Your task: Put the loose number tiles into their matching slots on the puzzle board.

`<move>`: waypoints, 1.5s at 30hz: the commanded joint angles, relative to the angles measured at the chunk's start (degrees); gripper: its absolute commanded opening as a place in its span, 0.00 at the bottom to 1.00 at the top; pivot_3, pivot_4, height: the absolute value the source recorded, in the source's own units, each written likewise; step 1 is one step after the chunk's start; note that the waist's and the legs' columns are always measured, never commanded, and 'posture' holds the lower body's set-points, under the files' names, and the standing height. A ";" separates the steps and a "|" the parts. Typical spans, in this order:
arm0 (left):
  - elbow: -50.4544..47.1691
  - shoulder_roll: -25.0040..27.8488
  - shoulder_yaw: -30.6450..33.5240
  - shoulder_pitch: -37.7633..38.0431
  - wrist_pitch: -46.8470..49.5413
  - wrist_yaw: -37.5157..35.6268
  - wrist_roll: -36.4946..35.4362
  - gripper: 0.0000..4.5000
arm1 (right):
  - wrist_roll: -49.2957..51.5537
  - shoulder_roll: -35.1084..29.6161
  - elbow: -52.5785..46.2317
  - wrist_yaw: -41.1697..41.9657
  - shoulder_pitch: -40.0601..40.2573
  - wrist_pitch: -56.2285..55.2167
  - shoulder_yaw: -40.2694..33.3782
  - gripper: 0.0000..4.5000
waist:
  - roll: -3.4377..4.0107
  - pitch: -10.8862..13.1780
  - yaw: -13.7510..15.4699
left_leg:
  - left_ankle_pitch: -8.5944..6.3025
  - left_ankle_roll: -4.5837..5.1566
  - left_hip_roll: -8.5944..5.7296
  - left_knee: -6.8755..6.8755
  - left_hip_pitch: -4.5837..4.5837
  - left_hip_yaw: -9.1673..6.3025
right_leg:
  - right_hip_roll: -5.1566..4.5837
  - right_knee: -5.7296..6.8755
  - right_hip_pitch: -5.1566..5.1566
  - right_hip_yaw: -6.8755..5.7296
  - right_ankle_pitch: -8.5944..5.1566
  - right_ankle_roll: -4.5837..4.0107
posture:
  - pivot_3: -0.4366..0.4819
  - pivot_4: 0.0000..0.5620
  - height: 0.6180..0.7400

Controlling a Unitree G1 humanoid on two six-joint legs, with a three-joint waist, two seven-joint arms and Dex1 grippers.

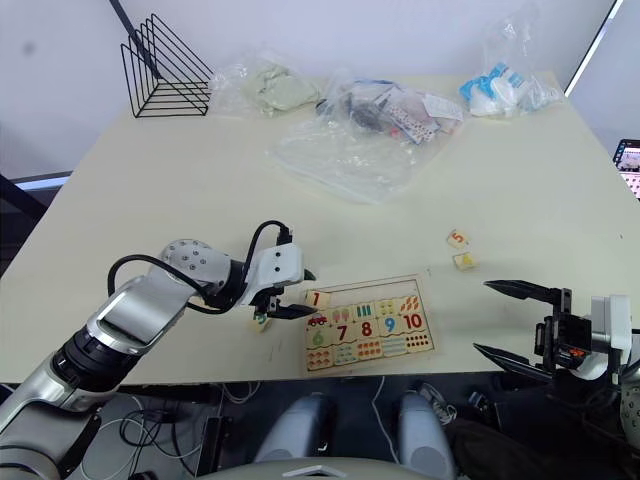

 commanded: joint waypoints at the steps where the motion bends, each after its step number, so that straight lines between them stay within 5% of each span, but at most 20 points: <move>1: -2.35 0.42 2.20 -0.90 0.27 -0.58 -0.90 0.71 | 0.37 -0.24 -0.33 0.80 0.51 -0.81 -1.40 1.00 | 0.00 0.00 -0.01 | 0.00 0.00 0.00 0.00 -0.01 -0.01 | 0.10 0.00 0.00 0.14 0.00 0.00 | 0.48 0.27 1.00; 12: 4.63 0.00 6.28 -3.89 -3.41 -4.05 -4.15 0.71 | 0.33 0.06 0.46 1.25 0.42 -1.41 -1.47 1.00 | 0.00 0.00 -0.02 | 0.00 0.00 0.01 0.00 0.00 -0.02 | 0.26 0.00 0.00 0.46 0.00 0.01 | 0.48 0.27 1.00; 14: 7.74 -1.34 6.59 -4.49 -6.38 -3.63 -3.87 0.62 | 0.33 0.16 0.37 1.10 0.39 -1.41 -1.38 1.00 | 0.00 0.00 0.00 | 0.00 0.00 0.01 0.00 0.01 -0.03 | 0.27 0.00 0.00 0.47 0.00 0.01 | 0.48 0.27 1.00; 15: 9.06 -1.84 6.50 -4.67 -7.87 -3.89 -3.78 0.49 | 0.31 0.22 0.38 1.05 0.38 -1.45 -1.34 1.00 | 0.00 0.00 0.00 | 0.00 0.00 0.01 0.01 0.02 -0.01 | 0.29 0.01 0.00 0.48 0.00 0.01 | 0.48 0.27 1.00; 16: 10.26 -2.31 6.34 -4.83 -9.07 -4.10 -3.64 0.49 | 0.29 0.29 0.45 1.02 0.38 -1.52 -1.30 1.00 | 0.01 0.00 0.00 | 0.00 0.00 0.01 0.03 0.00 -0.01 | 0.31 0.01 0.00 0.47 0.00 0.01 | 0.48 0.27 1.00; 17: 11.51 -2.66 6.01 -4.93 -10.70 -4.78 -3.47 0.30 | 0.24 0.37 0.54 1.02 0.41 -1.63 -1.27 1.00 | 0.00 0.00 -0.01 | 0.00 0.00 0.00 0.03 -0.02 -0.02 | 0.34 0.00 -0.01 0.56 0.00 0.01 | 0.48 0.27 1.00; 21: 15.41 -3.94 5.05 -5.43 -15.84 -6.58 -2.42 0.01 | 0.17 0.59 0.81 1.10 0.45 -1.90 -1.28 1.00 | 0.00 0.00 0.00 | 0.00 0.00 0.00 0.04 -0.03 -0.03 | 0.37 -0.01 -0.01 0.64 0.01 0.02 | 0.48 0.27 1.00; 45: 21.22 -6.22 4.23 -5.09 -23.65 -10.27 1.20 0.01 | -0.03 0.83 0.47 0.52 0.83 -2.00 -1.58 1.00 | 0.01 0.00 -0.02 | 0.00 0.00 0.00 0.08 -0.04 -0.06 | 0.39 0.01 -0.01 0.64 0.01 0.02 | 0.48 0.27 1.00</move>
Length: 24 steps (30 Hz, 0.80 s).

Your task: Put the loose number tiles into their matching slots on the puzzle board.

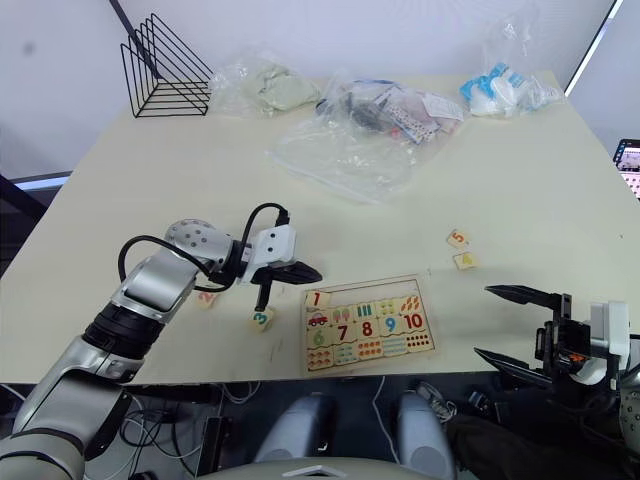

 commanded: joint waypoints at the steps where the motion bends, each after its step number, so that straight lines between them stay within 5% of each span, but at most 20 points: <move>1: -0.75 0.75 0.93 0.24 -1.74 -0.69 0.45 0.01 | 0.79 0.00 -0.87 -0.26 0.20 -0.51 -1.53 1.00 | 0.00 0.00 0.00 | 0.00 0.00 0.00 0.00 0.00 -0.01 | 0.00 0.00 0.00 0.00 0.00 0.00 | 0.48 0.27 1.00; 24: 3.00 0.47 0.89 1.99 -6.81 -1.67 2.18 0.01 | 0.86 -0.49 -1.54 -0.90 0.43 -0.07 -1.64 1.00 | 0.00 0.00 0.00 | 0.00 0.00 0.00 0.00 0.00 -0.19 | 0.00 0.00 0.00 -0.01 0.00 0.00 | 0.48 0.27 1.00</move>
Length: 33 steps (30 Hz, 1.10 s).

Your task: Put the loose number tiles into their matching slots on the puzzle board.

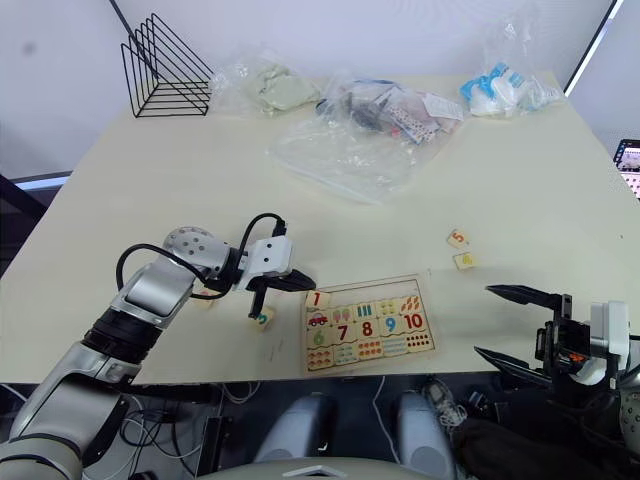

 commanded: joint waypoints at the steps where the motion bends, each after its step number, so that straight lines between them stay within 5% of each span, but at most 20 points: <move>1: -0.40 0.12 0.92 0.28 -1.16 -0.36 0.00 0.01 | 0.85 -0.50 -1.52 -0.10 0.09 -0.22 -1.63 1.00 | 0.00 0.00 0.00 | 0.00 0.00 0.00 0.00 0.00 0.00 | 0.00 0.00 0.00 0.00 0.00 0.00 | 0.48 0.27 1.00; 33: -3.69 0.97 2.38 0.71 0.92 -1.29 -1.43 0.01 | 0.64 -0.41 -1.60 -0.41 0.06 -0.38 -1.42 1.00 | 0.00 0.00 -0.01 | 0.00 0.00 0.00 0.00 0.00 0.00 | 0.00 0.00 0.00 0.00 0.00 0.00 | 0.48 0.27 1.00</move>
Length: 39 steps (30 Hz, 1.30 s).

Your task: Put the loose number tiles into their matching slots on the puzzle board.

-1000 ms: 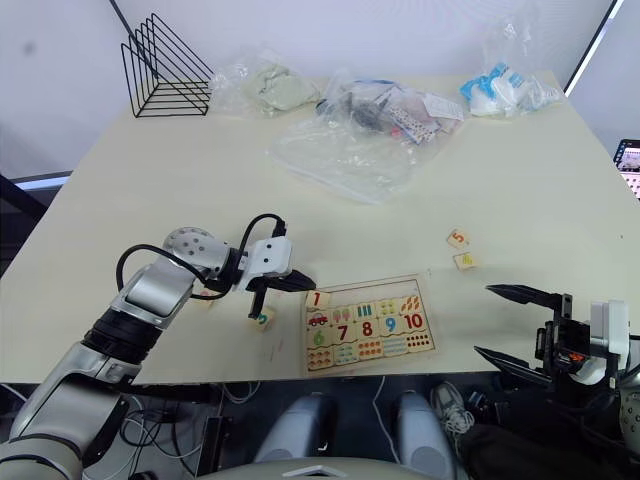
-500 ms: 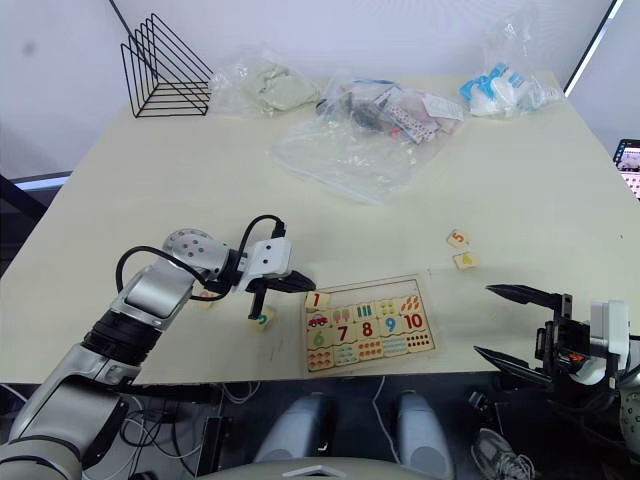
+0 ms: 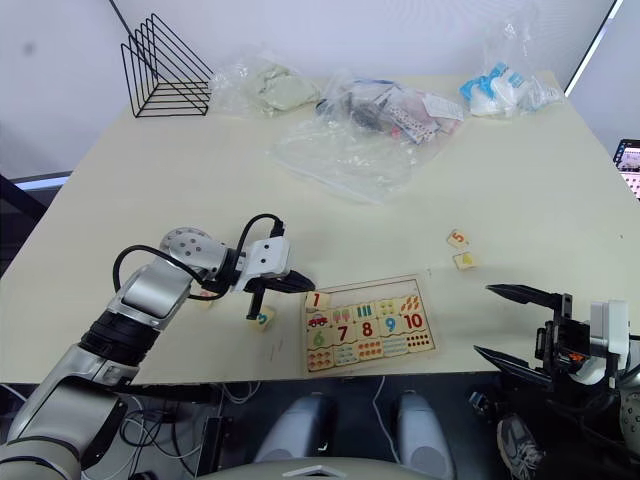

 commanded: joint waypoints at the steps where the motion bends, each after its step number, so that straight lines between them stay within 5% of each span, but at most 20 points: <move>1: -2.49 0.69 1.50 -0.08 0.43 -0.32 -0.72 0.01 | 0.66 -0.41 -1.42 -0.03 -0.03 -0.41 -1.43 1.00 | 0.00 0.00 0.00 | 0.00 0.00 0.00 0.00 0.00 0.00 | 0.00 0.00 0.00 0.00 0.00 0.00 | 0.48 0.27 1.00; 39: -4.40 1.49 1.54 2.09 1.08 -0.81 -1.13 0.01 | 0.73 -0.59 -1.64 0.06 0.23 -0.21 -1.52 1.00 | 0.00 0.00 0.00 | 0.00 0.00 0.00 0.00 0.01 0.00 | 0.00 0.00 0.00 0.00 0.00 0.00 | 0.48 0.27 1.00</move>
